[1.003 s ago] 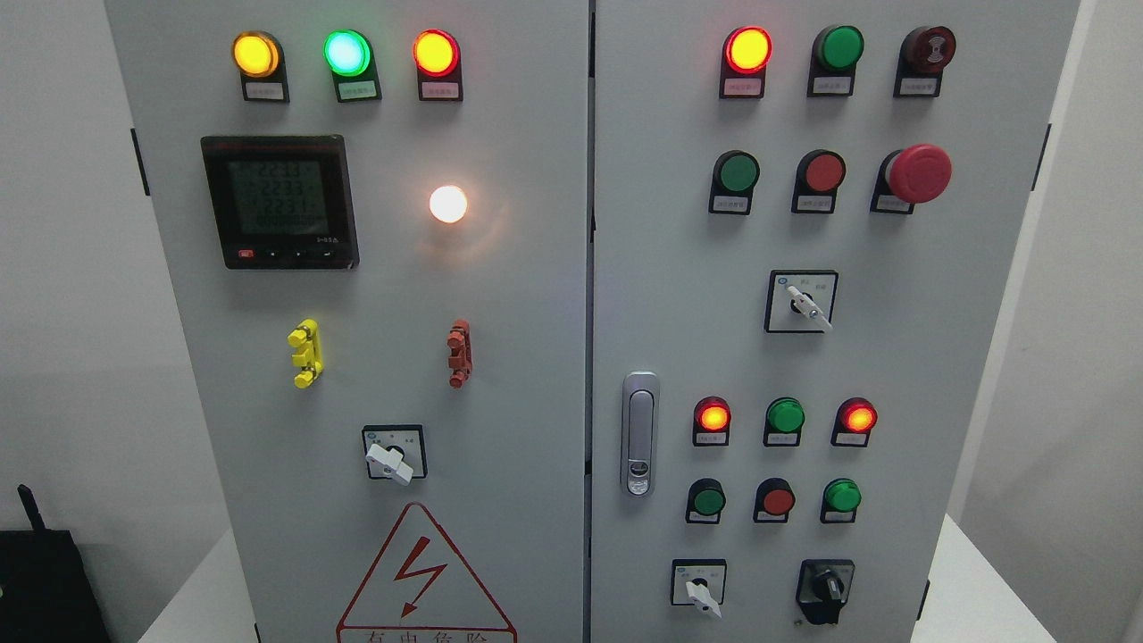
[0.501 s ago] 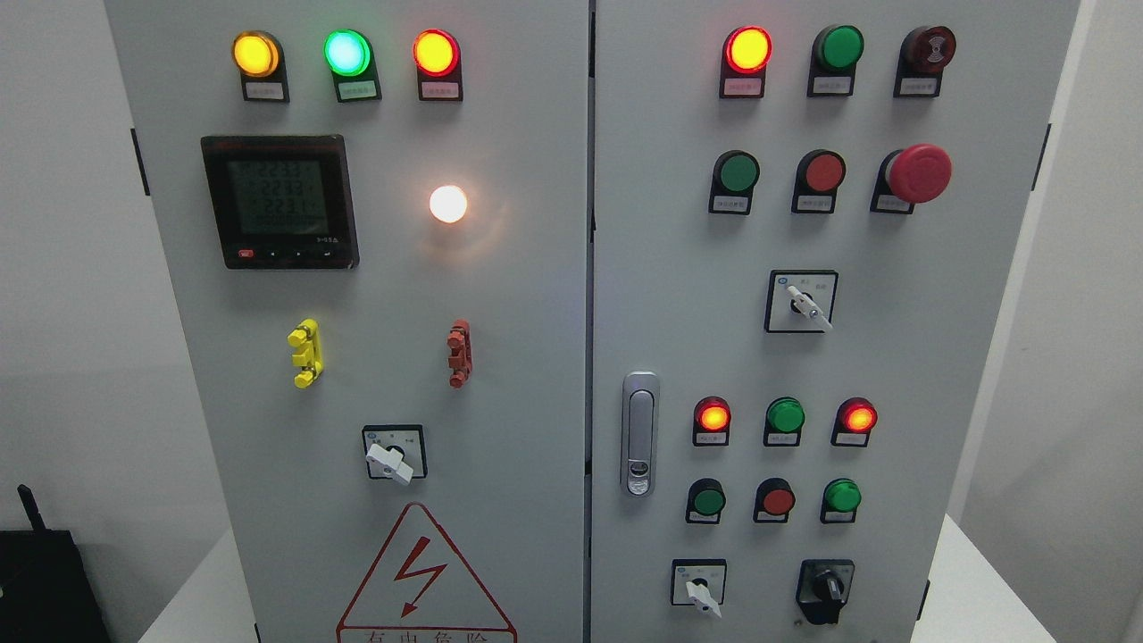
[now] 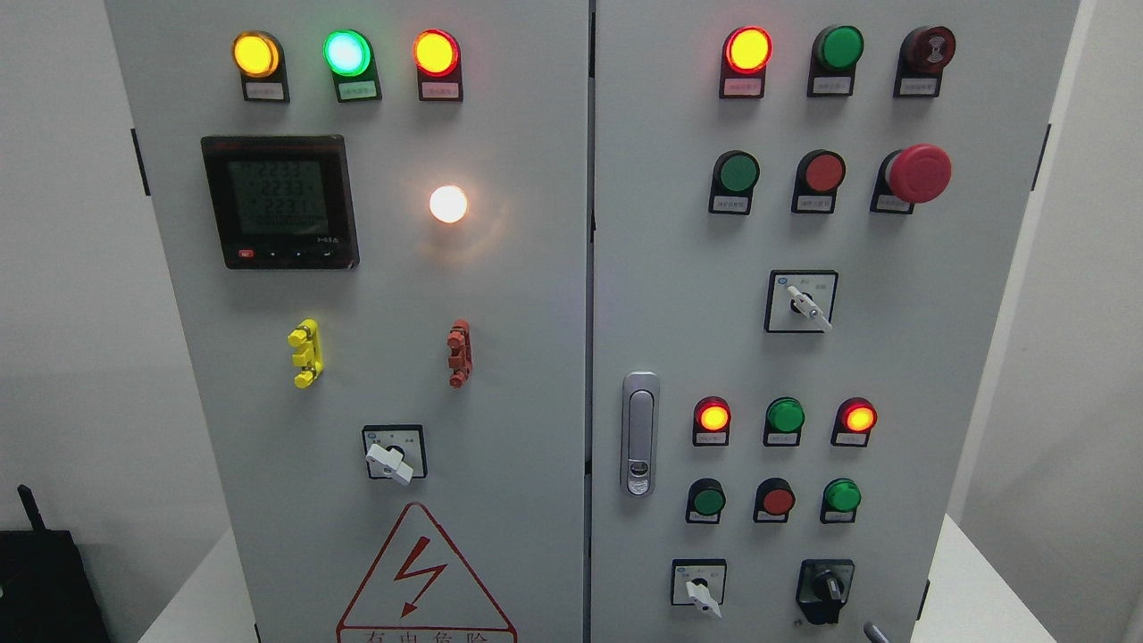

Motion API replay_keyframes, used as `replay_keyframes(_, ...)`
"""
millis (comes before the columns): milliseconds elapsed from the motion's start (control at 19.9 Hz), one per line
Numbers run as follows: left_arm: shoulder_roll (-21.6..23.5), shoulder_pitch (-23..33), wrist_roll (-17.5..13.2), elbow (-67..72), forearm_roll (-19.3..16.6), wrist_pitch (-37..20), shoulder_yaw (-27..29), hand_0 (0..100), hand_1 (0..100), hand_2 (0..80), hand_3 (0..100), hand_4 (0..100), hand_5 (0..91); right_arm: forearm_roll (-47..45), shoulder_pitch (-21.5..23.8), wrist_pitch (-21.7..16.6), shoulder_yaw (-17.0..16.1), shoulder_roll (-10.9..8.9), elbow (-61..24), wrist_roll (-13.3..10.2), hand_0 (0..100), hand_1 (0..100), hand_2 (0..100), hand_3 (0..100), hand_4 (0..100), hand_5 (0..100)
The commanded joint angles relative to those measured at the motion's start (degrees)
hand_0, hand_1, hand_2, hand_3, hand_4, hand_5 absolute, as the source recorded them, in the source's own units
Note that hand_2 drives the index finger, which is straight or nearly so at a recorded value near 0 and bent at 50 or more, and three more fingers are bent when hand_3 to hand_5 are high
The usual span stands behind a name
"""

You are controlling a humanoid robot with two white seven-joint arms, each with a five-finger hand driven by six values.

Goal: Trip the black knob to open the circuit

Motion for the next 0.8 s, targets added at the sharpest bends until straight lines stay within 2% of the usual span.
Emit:
replay_keyframes(0,0.0,0.0,0.0,0.0,-1.3,-0.1,0.0,12,39,0.0,0,0,0.0,0.0,-1.1,0.1,1.4,0.7,1.6,0.0,0,5,0,100,100,100)
replay_keyframes(150,0.0,0.0,0.0,0.0,-1.3,-0.1,0.0,12,39,0.0,0,0,0.0,0.0,-1.9,1.2,1.5,0.7,2.1,0.0,0,5,0,100,100,100)
replay_keyframes(752,0.0,0.0,0.0,0.0,-1.3,-0.1,0.0,12,39,0.0,0,0,0.0,0.0,-2.8,1.3,2.1,0.88,2.3,0.6,0,6,0,100,100,100)
